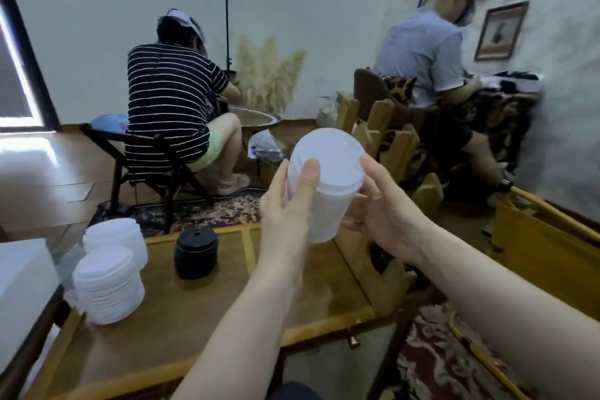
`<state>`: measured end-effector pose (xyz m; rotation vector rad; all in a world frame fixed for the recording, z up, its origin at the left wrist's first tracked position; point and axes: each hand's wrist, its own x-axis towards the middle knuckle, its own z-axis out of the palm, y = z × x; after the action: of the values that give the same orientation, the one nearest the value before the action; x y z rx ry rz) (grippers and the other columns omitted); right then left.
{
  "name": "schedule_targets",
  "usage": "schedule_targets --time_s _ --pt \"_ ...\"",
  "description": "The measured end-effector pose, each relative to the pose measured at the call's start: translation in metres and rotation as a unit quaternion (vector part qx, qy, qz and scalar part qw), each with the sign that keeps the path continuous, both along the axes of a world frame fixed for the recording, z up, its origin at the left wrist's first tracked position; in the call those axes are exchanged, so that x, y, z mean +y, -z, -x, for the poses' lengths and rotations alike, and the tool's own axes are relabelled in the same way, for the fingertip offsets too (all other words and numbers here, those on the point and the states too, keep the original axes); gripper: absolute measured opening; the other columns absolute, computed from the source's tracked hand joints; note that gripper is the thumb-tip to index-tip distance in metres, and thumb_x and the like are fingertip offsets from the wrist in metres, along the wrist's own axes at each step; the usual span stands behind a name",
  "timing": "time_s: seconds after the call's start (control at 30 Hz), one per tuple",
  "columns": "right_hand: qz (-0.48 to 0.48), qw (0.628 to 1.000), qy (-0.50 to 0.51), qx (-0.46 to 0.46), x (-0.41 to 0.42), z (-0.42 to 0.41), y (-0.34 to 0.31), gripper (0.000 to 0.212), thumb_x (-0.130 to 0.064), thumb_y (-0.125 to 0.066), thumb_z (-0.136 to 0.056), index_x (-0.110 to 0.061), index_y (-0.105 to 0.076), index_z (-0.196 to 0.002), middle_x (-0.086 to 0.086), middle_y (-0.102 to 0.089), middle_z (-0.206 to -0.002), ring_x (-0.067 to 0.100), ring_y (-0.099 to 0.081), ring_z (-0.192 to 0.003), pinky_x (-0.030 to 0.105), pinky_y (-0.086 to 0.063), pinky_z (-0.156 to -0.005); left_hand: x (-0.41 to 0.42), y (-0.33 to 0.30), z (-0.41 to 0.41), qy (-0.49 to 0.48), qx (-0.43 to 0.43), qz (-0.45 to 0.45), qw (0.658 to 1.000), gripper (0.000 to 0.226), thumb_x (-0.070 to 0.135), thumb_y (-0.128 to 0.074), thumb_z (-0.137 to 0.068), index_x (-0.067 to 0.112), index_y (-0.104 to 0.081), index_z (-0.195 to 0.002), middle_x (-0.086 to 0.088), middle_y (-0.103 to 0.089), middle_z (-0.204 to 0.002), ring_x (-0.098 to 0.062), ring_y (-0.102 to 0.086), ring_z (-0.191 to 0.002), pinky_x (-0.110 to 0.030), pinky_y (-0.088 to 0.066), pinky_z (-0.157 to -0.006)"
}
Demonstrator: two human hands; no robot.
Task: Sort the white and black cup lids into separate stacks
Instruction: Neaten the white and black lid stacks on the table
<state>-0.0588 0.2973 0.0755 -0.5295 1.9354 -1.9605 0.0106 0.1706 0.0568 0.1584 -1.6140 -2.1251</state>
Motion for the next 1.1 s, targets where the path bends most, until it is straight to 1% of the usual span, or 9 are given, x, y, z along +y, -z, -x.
schedule_targets --time_s 0.13,0.23,0.4,0.53,0.63,0.77,0.93,1.0,1.1 --pt "0.003 1.000 0.015 0.012 0.035 0.014 -0.015 0.061 -0.069 -0.050 -0.083 -0.032 -0.061 -0.129 0.008 -0.069 -0.120 0.027 -0.062 -0.115 0.039 -0.049 -0.095 0.028 -0.017 0.017 0.032 0.018 -0.009 0.999 0.096 0.087 -0.064 -0.054 0.044 -0.052 -0.139 0.017 -0.056 -0.140 -0.014 -0.053 -0.129 -0.053 -0.044 -0.107" --pt "-0.015 0.999 0.009 0.029 0.046 0.023 -0.026 0.064 -0.071 -0.051 -0.081 -0.030 -0.060 -0.130 0.004 -0.073 -0.110 0.019 -0.068 -0.103 0.032 -0.048 -0.085 0.036 -0.024 0.026 0.042 0.022 -0.023 0.999 0.094 0.079 -0.062 -0.057 0.040 -0.050 -0.142 0.016 -0.055 -0.141 -0.013 -0.052 -0.128 -0.051 -0.044 -0.108" --pt "-0.027 0.997 0.009 0.067 0.054 0.039 -0.037 0.034 -0.074 -0.046 -0.081 -0.054 -0.071 -0.095 -0.002 -0.074 -0.110 0.022 -0.065 -0.111 0.043 -0.045 -0.102 0.047 -0.036 0.044 0.066 0.017 -0.031 0.997 0.081 0.077 -0.063 -0.066 0.046 -0.050 -0.140 0.015 -0.055 -0.138 -0.017 -0.055 -0.124 -0.052 -0.053 -0.096" --pt "-0.039 0.994 0.023 0.102 0.069 0.054 -0.045 0.036 -0.075 -0.043 -0.082 -0.054 -0.062 -0.104 -0.001 -0.073 -0.113 0.019 -0.067 -0.108 0.046 -0.044 -0.105 0.057 -0.046 0.066 0.077 0.030 -0.035 0.996 0.084 0.081 -0.068 -0.060 0.043 -0.057 -0.134 0.015 -0.059 -0.133 -0.017 -0.057 -0.122 -0.052 -0.049 -0.103" --pt "-0.054 0.993 0.020 0.108 0.078 0.065 -0.051 0.030 -0.075 -0.044 -0.080 -0.059 -0.067 -0.092 -0.002 -0.071 -0.114 0.018 -0.064 -0.112 0.047 -0.040 -0.109 0.062 -0.049 0.083 0.090 0.037 -0.033 0.995 0.078 0.079 -0.069 -0.063 0.043 -0.059 -0.132 0.019 -0.064 -0.125 -0.015 -0.060 -0.118 -0.053 -0.051 -0.100" --pt "-0.050 0.991 0.022 0.120 0.081 0.077 -0.052 0.038 -0.074 -0.043 -0.083 -0.057 -0.058 -0.113 -0.015 -0.067 -0.123 0.009 -0.060 -0.118 0.047 -0.042 -0.106 0.066 -0.047 0.098 0.106 0.035 -0.044 0.993 0.074 0.077 -0.067 -0.066 0.047 -0.057 -0.133 0.017 -0.065 -0.126 -0.016 -0.062 -0.117 -0.055 -0.055 -0.093" --pt "-0.052 0.981 0.049 0.178 0.077 0.082 -0.040 0.055 -0.072 -0.027 -0.087 -0.052 -0.041 -0.136 -0.028 -0.056 -0.132 -0.012 -0.052 -0.117 0.025 -0.046 -0.085 0.069 -0.045 0.108 0.117 0.039 -0.063 0.990 0.072 0.068 -0.063 -0.068 0.041 -0.058 -0.134 0.017 -0.066 -0.123 -0.014 -0.063 -0.115 -0.054 -0.054 -0.096" --pt "-0.052 0.977 0.058 0.199 0.078 0.085 -0.035 0.069 -0.080 -0.027 -0.083 -0.051 -0.028 -0.146 -0.025 -0.043 -0.146 -0.008 -0.043 -0.128 0.024 -0.045 -0.086 0.070 -0.046 0.111 0.115 0.038 -0.058 0.991 0.070 0.069 -0.062 -0.068 0.041 -0.060 -0.132 0.019 -0.066 -0.120 -0.011 -0.062 -0.115 -0.053 -0.051 -0.101" --pt "-0.041 0.972 0.072 0.218 0.079 0.089 -0.034 0.081 -0.088 -0.033 -0.075 -0.054 -0.019 -0.147 -0.022 -0.030 -0.155 0.005 -0.030 -0.142 0.035 -0.039 -0.099 0.072 -0.048 0.114 0.117 0.030 -0.049 0.991 0.065 0.071 -0.062 -0.066 0.046 -0.059 -0.125 0.022 -0.064 -0.118 -0.012 -0.059 -0.117 -0.053 -0.048 -0.104"
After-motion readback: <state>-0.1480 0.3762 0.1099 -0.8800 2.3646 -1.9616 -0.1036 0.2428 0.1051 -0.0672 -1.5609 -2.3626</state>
